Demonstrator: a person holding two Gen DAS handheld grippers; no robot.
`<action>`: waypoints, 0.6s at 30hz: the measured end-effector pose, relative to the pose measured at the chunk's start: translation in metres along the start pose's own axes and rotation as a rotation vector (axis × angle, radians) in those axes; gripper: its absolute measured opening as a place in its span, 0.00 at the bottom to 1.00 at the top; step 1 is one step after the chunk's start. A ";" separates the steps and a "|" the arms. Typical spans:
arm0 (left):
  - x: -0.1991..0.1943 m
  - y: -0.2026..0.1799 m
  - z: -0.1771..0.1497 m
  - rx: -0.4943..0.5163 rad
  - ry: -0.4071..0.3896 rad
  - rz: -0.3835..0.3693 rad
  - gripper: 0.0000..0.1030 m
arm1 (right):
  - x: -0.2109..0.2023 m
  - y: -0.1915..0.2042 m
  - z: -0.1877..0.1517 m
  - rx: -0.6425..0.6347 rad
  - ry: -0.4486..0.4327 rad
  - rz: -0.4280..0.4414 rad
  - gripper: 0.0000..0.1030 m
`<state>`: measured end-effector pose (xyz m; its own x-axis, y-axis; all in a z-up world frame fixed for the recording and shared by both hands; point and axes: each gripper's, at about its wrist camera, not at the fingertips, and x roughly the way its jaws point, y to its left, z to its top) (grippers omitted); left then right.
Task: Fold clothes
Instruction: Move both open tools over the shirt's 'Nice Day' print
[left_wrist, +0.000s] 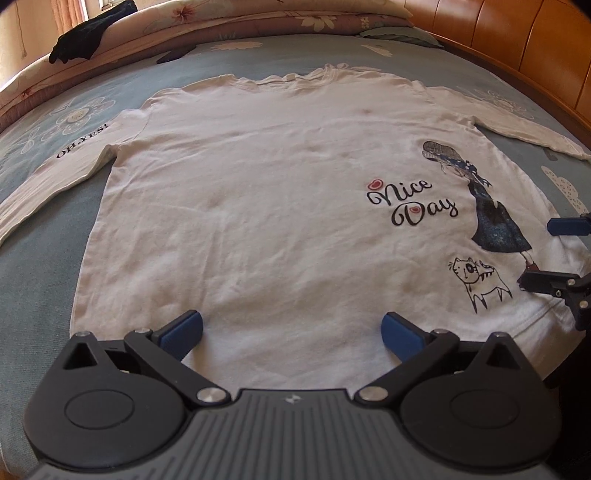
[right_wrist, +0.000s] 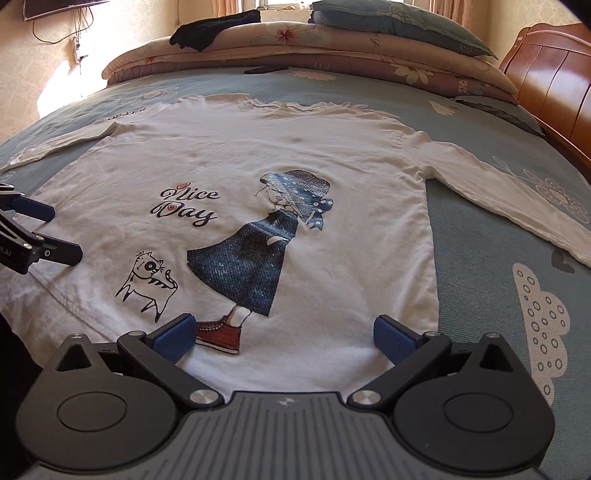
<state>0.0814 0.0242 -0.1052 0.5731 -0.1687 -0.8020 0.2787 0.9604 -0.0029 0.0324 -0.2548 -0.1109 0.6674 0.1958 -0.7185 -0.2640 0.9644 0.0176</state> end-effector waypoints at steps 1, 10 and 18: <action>0.000 0.000 0.001 -0.010 0.001 0.000 1.00 | -0.003 -0.002 0.001 0.018 -0.002 0.003 1.00; 0.002 0.000 0.004 -0.055 0.009 0.018 1.00 | 0.021 -0.003 0.063 0.214 -0.123 0.245 1.00; 0.003 0.000 0.007 -0.064 0.022 0.022 0.99 | 0.039 -0.012 0.045 0.218 -0.068 0.221 1.00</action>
<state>0.0883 0.0220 -0.1038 0.5614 -0.1434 -0.8150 0.2157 0.9762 -0.0231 0.0931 -0.2508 -0.1075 0.6578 0.4089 -0.6325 -0.2572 0.9113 0.3217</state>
